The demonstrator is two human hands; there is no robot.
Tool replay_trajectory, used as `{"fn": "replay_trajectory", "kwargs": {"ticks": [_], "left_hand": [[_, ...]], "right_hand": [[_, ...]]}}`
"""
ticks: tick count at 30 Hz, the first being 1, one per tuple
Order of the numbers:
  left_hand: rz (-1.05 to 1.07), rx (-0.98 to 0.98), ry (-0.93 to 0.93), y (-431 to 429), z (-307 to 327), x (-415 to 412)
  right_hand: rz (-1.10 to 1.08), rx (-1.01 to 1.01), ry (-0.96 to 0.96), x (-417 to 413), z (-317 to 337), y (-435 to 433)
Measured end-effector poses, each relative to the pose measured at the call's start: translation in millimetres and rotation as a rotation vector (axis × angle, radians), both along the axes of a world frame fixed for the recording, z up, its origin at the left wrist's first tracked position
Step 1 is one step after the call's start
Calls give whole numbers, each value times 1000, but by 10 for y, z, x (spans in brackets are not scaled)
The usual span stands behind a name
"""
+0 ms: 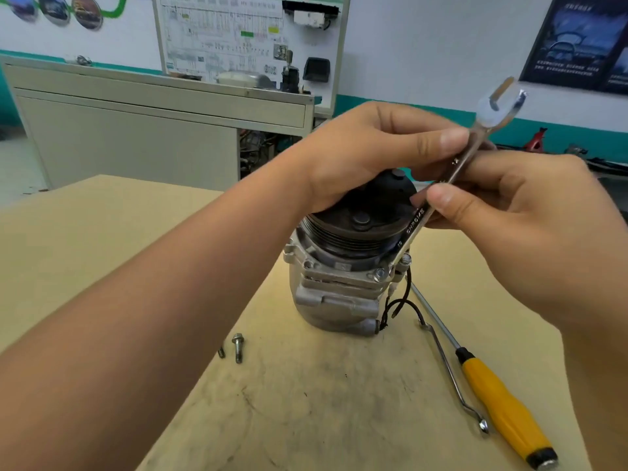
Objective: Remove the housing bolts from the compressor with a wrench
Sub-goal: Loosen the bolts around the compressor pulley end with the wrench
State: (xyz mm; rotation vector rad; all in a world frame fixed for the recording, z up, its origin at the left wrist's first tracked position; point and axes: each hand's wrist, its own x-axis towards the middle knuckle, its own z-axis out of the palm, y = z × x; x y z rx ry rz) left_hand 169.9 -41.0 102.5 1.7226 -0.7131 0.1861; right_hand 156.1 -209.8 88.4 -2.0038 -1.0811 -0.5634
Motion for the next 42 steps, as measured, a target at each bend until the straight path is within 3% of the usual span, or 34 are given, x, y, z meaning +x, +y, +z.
{"fn": "replay_trajectory", "kwargs": {"ticks": [12, 18, 28, 37, 42], "left_hand": [[-175, -29, -7, 56, 10, -65], [-201, -76, 5, 132, -48, 26], [-441, -140, 66, 163, -60, 27], [-323, -10, -17, 199, -28, 44], [-268, 79, -50, 177, -19, 56]], "right_hand": [[129, 91, -50, 120, -137, 113], [246, 266, 59, 159, -250, 225], [344, 316, 138, 158, -310, 282], [612, 357, 331, 230, -360, 287], [744, 260, 378, 331, -348, 201]]}}
